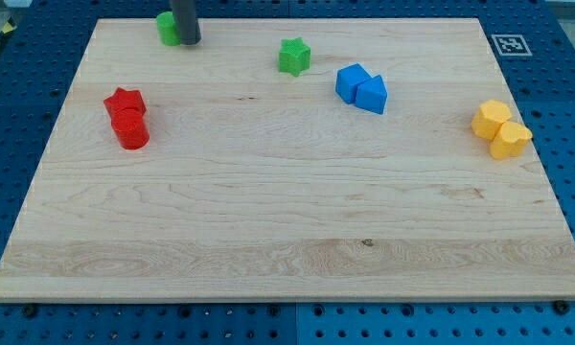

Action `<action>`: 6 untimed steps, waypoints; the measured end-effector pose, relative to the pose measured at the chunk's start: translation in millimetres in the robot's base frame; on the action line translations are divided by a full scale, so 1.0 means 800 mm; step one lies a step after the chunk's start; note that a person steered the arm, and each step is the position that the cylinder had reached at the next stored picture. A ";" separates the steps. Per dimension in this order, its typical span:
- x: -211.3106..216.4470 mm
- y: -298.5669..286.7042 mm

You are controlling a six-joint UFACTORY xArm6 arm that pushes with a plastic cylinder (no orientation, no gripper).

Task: Place the green circle vertically above the red star

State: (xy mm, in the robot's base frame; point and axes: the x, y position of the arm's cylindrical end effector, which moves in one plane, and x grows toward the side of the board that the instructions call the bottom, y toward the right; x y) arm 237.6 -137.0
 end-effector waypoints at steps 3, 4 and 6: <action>-0.030 0.001; -0.030 -0.034; -0.030 -0.059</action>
